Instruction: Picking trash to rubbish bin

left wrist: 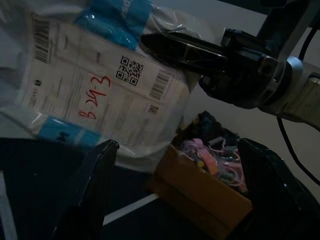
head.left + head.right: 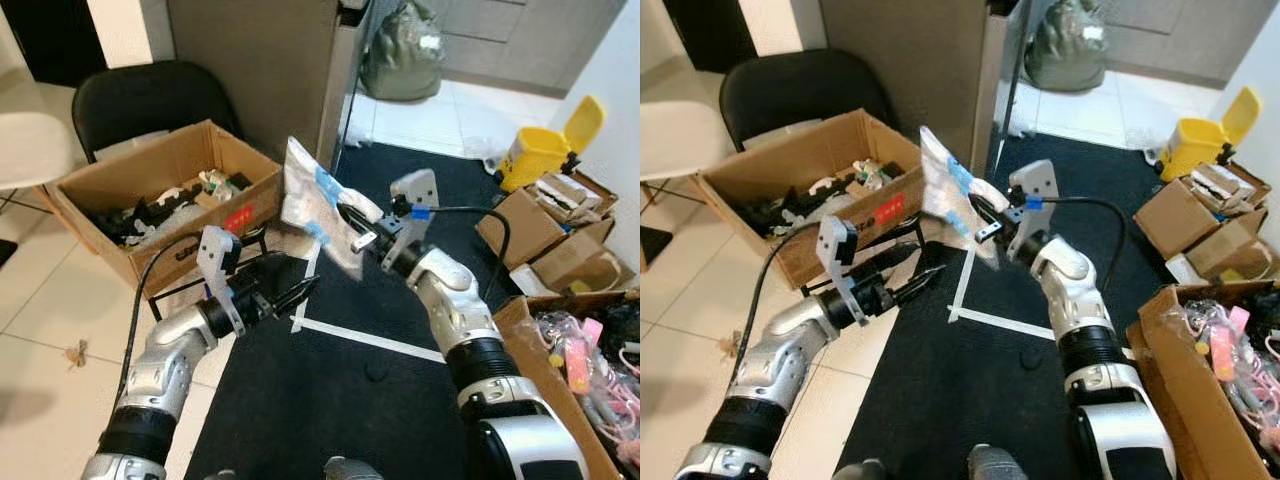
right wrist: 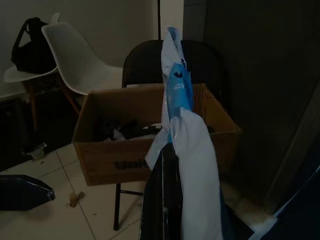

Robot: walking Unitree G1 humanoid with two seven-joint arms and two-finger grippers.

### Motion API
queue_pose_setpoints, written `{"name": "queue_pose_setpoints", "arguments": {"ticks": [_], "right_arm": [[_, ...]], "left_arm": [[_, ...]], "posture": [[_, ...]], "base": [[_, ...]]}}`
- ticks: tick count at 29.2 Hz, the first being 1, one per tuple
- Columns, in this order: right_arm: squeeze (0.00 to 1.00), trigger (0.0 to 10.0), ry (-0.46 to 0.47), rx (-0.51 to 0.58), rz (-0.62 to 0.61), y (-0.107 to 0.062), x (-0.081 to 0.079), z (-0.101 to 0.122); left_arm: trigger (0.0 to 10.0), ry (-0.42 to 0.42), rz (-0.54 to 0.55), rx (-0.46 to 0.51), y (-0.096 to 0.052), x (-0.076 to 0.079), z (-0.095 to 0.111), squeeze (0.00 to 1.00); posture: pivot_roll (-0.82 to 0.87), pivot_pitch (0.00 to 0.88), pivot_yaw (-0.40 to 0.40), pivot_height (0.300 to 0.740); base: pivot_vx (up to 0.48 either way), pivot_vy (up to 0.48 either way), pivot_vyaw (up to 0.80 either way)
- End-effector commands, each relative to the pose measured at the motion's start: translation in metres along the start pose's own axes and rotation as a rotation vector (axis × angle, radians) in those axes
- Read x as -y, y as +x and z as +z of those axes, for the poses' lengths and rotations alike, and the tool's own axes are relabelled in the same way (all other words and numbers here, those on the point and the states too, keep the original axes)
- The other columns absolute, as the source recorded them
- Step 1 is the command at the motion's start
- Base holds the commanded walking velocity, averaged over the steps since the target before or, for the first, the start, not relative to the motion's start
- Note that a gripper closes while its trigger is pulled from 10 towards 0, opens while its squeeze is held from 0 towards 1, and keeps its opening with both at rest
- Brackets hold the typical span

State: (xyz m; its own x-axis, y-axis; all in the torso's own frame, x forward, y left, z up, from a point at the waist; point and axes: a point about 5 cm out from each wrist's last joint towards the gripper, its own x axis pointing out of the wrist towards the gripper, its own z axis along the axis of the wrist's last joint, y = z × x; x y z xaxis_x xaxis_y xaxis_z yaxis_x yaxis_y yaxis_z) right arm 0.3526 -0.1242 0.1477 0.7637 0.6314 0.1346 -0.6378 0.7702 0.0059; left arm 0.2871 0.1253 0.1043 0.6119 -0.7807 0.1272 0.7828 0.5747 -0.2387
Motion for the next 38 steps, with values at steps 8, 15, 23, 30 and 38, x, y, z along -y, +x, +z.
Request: {"name": "queue_pose_setpoints", "arguments": {"ticks": [8,15,23,30,38], "right_arm": [[0.0,10.0,-0.004,-0.016,-0.011,-0.0033,0.0036,-0.0013],[0.0,10.0,-0.002,-0.016,-0.012,-0.0034,0.0036,-0.0014],[0.0,10.0,0.003,-0.013,-0.014,-0.0034,0.0037,-0.0012],[0.0,10.0,-0.018,-0.017,-0.004,-0.0032,0.0029,-0.0005],[0.0,10.0,-0.042,-0.022,0.007,-0.0029,0.0016,0.0]], "left_arm": [[10.0,0.017,-0.014,-0.007,0.0019,0.0019,-0.0002,0.0],[10.0,0.018,-0.016,-0.007,0.0019,0.0021,-0.0003,0.0],[10.0,0.016,-0.015,-0.005,0.0014,0.002,-0.0004,0.0],[10.0,0.017,-0.015,-0.004,0.0013,0.0021,-0.0001,0.0],[10.0,0.018,-0.015,-0.004,0.0014,0.0022,0.0002,0.0]], "posture": [[-0.02,0.0,-0.069,0.74],[-0.02,0.0,-0.069,0.74],[-0.02,0.0,-0.069,0.74],[-0.02,0.0,-0.069,0.74],[-0.02,0.0,-0.069,0.74]], "base": [[0.327,0.0,0.0],[0.34,0.0,0.0],[0.346,0.0,0.0],[0.346,0.0,0.0],[0.349,0.0,0.77]]}}
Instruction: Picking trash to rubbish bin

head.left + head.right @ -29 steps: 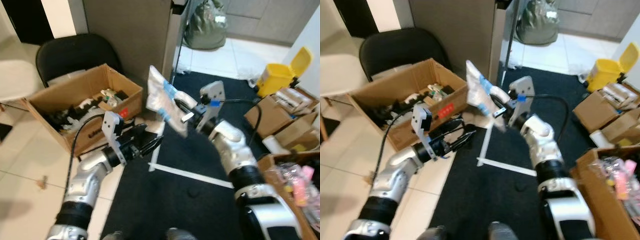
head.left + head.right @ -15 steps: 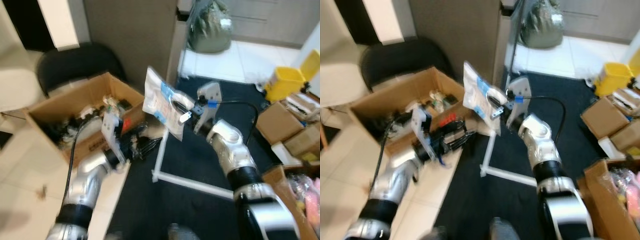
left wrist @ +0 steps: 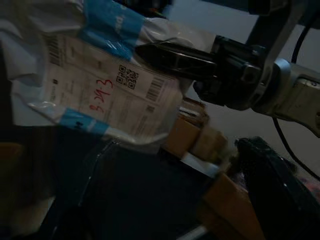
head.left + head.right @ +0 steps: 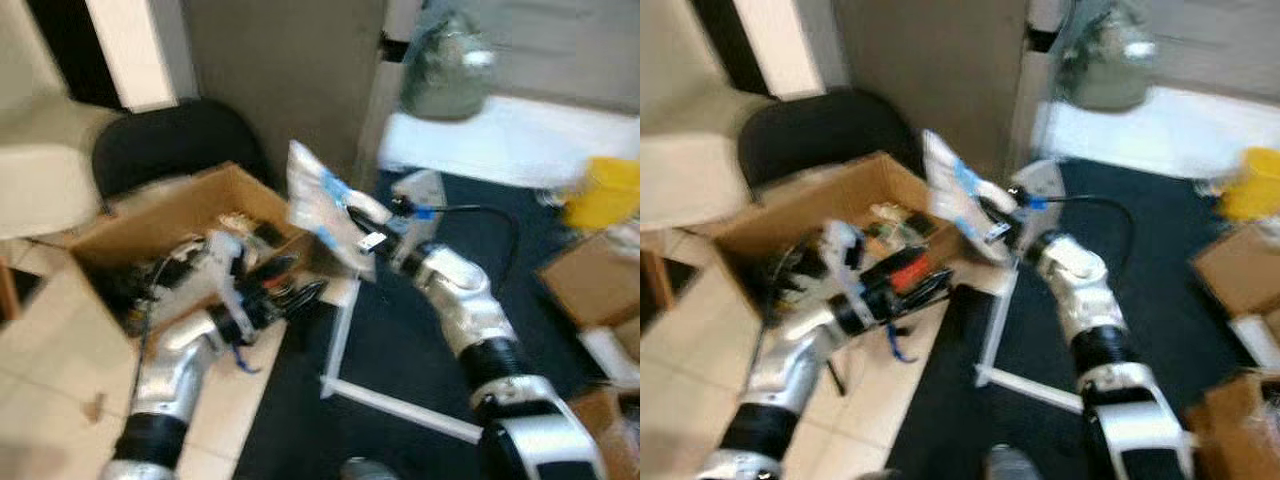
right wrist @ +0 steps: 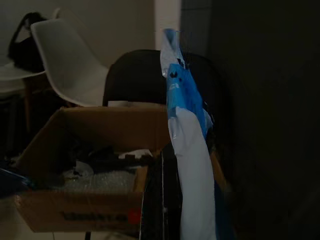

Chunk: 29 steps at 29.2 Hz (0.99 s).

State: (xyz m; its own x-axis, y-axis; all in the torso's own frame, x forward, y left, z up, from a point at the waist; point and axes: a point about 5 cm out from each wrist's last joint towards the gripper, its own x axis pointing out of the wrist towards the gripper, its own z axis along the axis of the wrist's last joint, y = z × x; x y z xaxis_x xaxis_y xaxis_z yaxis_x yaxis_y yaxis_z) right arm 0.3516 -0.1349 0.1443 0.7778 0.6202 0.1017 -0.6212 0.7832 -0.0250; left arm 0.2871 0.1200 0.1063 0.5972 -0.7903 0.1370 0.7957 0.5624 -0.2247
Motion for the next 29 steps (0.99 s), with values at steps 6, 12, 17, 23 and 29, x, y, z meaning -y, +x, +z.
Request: {"name": "queue_pose_setpoints", "arguments": {"ticks": [6,12,17,23,29], "right_arm": [[0.0,10.0,-0.003,0.013,0.022,0.0049,-0.006,0.0026],[0.0,10.0,-0.006,0.013,0.022,0.0048,-0.006,0.0026],[0.0,10.0,-0.008,0.012,0.023,0.0046,-0.0062,0.0027],[0.0,10.0,-0.002,0.01,0.021,0.0048,-0.0061,0.0025],[0.0,10.0,-0.017,-0.001,0.024,0.0052,-0.0063,0.0022]], "left_arm": [[10.0,0.007,0.005,-0.011,-0.0031,-0.0013,-0.0003,0.0],[10.0,0.009,0.005,-0.013,-0.0031,-0.0012,-0.0003,0.0],[10.0,0.01,0.003,-0.014,-0.0031,-0.0008,0.0,0.0],[10.0,-0.001,0.009,-0.012,-0.0038,-0.0017,0.0013,0.0],[10.0,0.002,0.007,-0.017,-0.004,-0.0018,0.0014,0.0]], "posture": [[-0.02,0.0,-0.068,0.74],[-0.02,0.0,-0.068,0.74],[-0.02,0.0,-0.065,0.74],[-0.02,0.0,-0.066,0.74],[-0.02,0.0,-0.066,0.74]], "base": [[0.349,0.0,0.78],[0.347,0.0,0.6],[0.343,0.0,0.0],[0.101,0.0,0.0],[0.0,0.0,0.0]]}}
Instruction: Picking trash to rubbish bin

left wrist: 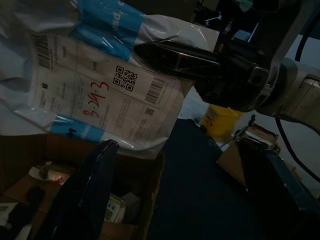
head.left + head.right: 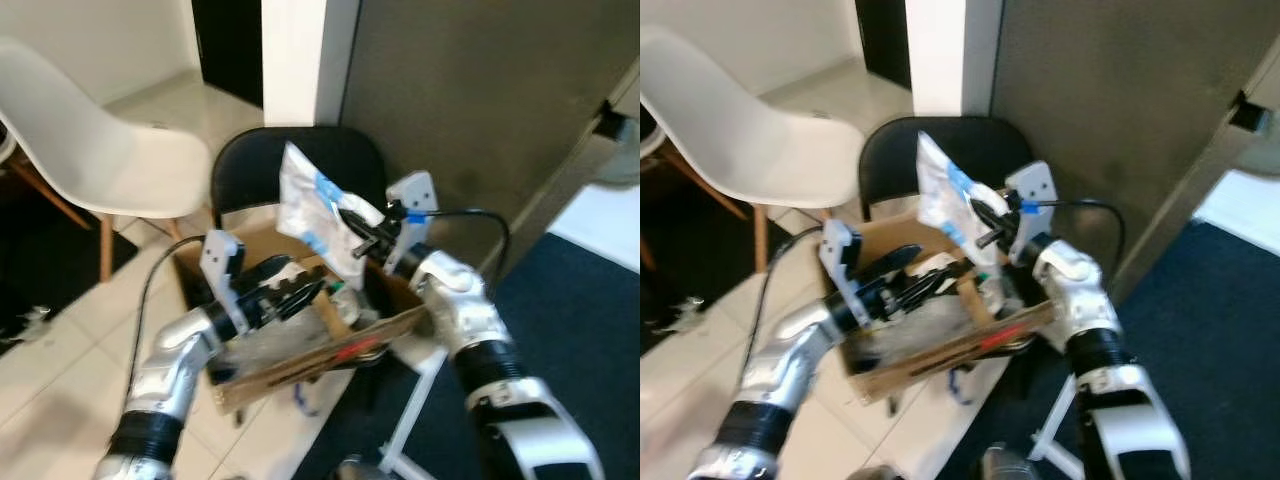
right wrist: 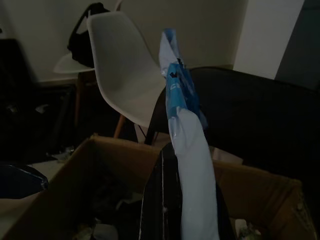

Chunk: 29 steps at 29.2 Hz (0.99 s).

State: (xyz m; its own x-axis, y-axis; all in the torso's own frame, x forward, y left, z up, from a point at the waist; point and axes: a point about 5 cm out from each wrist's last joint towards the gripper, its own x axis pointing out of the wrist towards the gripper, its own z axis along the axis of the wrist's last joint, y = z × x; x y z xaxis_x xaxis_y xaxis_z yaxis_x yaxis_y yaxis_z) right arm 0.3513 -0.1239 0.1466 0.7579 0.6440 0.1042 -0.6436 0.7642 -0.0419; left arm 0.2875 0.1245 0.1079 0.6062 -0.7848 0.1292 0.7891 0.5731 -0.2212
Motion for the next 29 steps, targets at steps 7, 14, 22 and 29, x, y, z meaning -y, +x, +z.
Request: {"name": "queue_pose_setpoints", "arguments": {"ticks": [7,14,22,29], "right_arm": [[1.0,10.0,-0.029,-0.027,-0.003,-0.0006,0.0015,-0.0007],[1.0,10.0,-0.03,-0.028,-0.003,-0.0005,0.0016,-0.0006],[1.0,10.0,-0.025,-0.028,-0.004,-0.0003,0.0016,-0.001],[0.11,10.0,0.007,-0.013,-0.011,-0.0012,0.0025,-0.001]], "left_arm": [[10.0,-0.004,-0.009,-0.014,-0.0011,0.0011,-0.0014,0.0],[10.0,-0.005,-0.009,-0.015,-0.001,0.0015,-0.0014,0.0],[10.0,-0.003,-0.01,-0.017,-0.0009,0.0015,-0.0018,0.0],[10.0,-0.001,-0.007,-0.018,-0.0005,0.0012,-0.002,0.0]], "posture": [[-0.02,0.0,-0.066,0.74],[-0.02,0.0,-0.066,0.74],[-0.02,0.0,-0.07,0.74],[-0.02,0.0,-0.069,0.74]], "base": [[0.0,0.0,0.0],[0.0,0.0,0.0],[0.0,0.0,0.0],[0.0,0.0,0.0]]}}
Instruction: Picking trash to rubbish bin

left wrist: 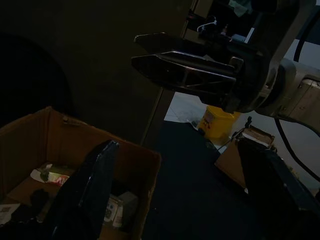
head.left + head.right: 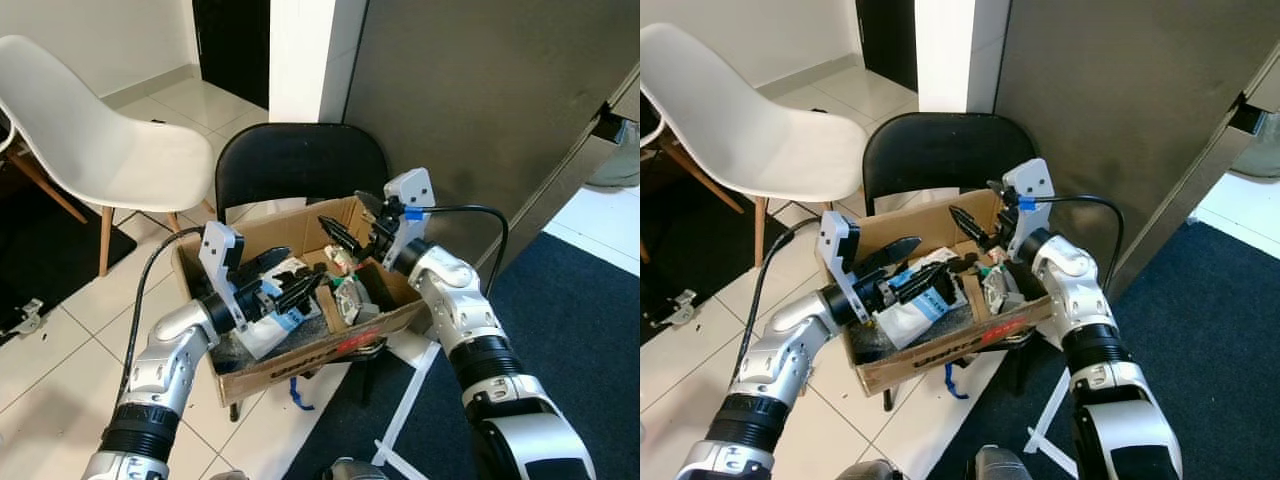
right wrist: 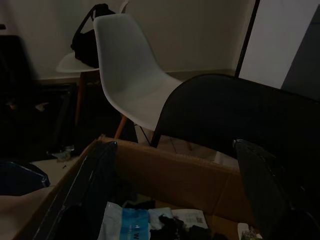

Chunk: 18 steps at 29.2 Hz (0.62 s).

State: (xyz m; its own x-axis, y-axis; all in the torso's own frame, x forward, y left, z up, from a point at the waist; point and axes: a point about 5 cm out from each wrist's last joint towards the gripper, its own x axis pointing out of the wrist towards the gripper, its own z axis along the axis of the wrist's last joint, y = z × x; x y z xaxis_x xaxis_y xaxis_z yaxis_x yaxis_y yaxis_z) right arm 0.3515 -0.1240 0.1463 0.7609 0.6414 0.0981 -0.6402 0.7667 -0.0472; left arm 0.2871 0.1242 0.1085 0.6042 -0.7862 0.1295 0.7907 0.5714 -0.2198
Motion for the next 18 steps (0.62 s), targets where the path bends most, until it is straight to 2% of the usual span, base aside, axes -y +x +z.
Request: {"name": "queue_pose_setpoints", "arguments": {"ticks": [1,18], "right_arm": [[0.0,10.0,0.024,0.0,-0.012,-0.002,0.003,-0.001],[0.0,10.0,0.055,0.012,-0.027,-0.002,0.005,0.0]], "left_arm": [[10.0,0.002,-0.001,-0.016,0.0,0.0,-0.002,0.0],[10.0,0.03,0.128,0.002,0.009,-0.01,0.003,0.0]], "posture": [[-0.02,0.0,-0.07,0.74],[-0.02,0.0,-0.068,0.74]], "base": [[0.0,0.0,0.0],[0.0,0.0,0.0]]}}
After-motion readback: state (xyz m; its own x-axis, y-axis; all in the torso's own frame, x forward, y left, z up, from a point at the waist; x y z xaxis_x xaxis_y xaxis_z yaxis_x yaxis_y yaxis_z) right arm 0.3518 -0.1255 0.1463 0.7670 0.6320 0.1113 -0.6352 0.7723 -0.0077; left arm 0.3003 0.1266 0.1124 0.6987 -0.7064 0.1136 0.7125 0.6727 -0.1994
